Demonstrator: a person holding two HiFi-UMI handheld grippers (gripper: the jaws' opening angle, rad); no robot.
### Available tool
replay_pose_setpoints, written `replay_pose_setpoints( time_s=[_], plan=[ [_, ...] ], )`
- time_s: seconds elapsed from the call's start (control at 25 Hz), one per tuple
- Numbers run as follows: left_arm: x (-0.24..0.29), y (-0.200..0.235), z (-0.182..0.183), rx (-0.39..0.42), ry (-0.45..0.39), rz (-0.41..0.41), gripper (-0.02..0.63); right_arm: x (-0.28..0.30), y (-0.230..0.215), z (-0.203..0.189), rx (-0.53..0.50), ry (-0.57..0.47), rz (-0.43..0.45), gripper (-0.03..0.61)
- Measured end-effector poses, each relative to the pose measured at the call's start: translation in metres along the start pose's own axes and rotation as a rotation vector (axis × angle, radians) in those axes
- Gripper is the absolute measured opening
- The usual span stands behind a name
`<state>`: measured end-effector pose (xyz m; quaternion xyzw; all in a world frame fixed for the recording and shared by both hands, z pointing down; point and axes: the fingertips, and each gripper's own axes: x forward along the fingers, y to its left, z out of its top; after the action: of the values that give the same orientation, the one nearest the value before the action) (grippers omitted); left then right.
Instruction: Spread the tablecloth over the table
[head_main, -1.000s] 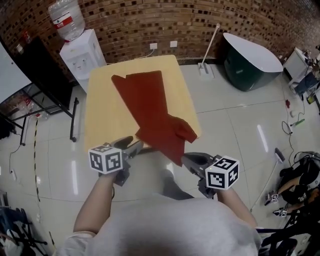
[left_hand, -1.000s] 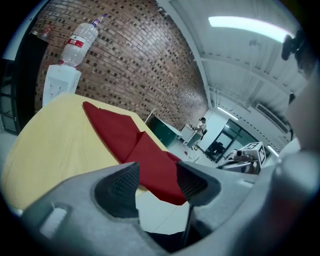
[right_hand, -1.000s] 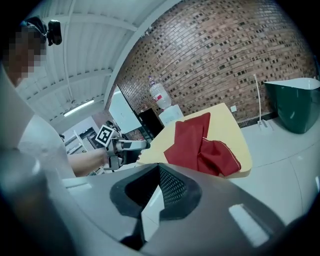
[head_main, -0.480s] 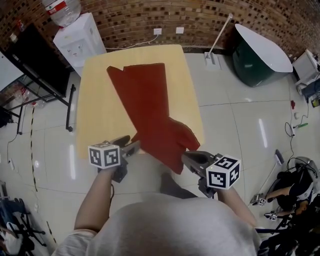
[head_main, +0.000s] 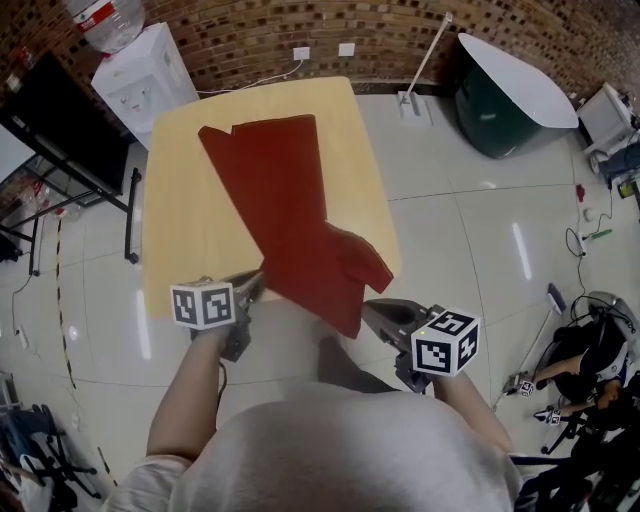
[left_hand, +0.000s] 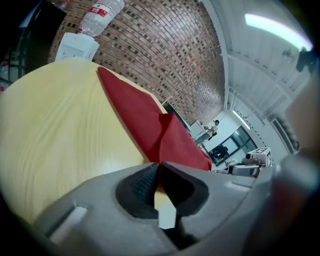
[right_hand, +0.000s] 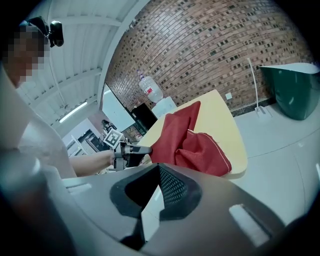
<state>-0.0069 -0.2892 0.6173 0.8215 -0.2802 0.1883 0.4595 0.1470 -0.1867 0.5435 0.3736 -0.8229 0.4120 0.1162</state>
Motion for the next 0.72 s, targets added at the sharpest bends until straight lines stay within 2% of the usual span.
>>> replay_pose_setpoints(
  time_s=[0.12, 0.28, 0.44, 0.48, 0.52, 0.56, 0.72],
  plan=[
    [-0.001, 0.002, 0.0, -0.012, 0.007, 0.007, 0.011, -0.001, -0.007, -0.003, 0.015, -0.014, -0.025, -0.002],
    [-0.003, 0.002, -0.002, -0.003, 0.005, 0.014, 0.009, -0.007, -0.039, -0.011, 0.05, -0.044, -0.114, -0.002],
    [-0.008, -0.002, -0.002, 0.006, 0.006, 0.02, 0.009, -0.02, -0.077, -0.018, 0.139, -0.1, -0.202, -0.002],
    [-0.009, -0.003, -0.002, 0.007, 0.005, 0.021, 0.009, -0.021, -0.084, -0.021, 0.181, -0.114, -0.195, 0.003],
    [-0.01, -0.004, -0.001, 0.008, 0.003, 0.022, 0.009, -0.021, -0.09, -0.023, 0.235, -0.128, -0.169, 0.083],
    [-0.011, -0.005, -0.002, 0.008, 0.003, 0.023, 0.009, -0.02, -0.094, -0.025, 0.296, -0.145, -0.13, 0.124],
    [-0.014, -0.006, -0.004, 0.015, 0.005, 0.031, 0.009, -0.009, -0.102, -0.026, 0.523, -0.224, 0.03, 0.165]
  ],
)
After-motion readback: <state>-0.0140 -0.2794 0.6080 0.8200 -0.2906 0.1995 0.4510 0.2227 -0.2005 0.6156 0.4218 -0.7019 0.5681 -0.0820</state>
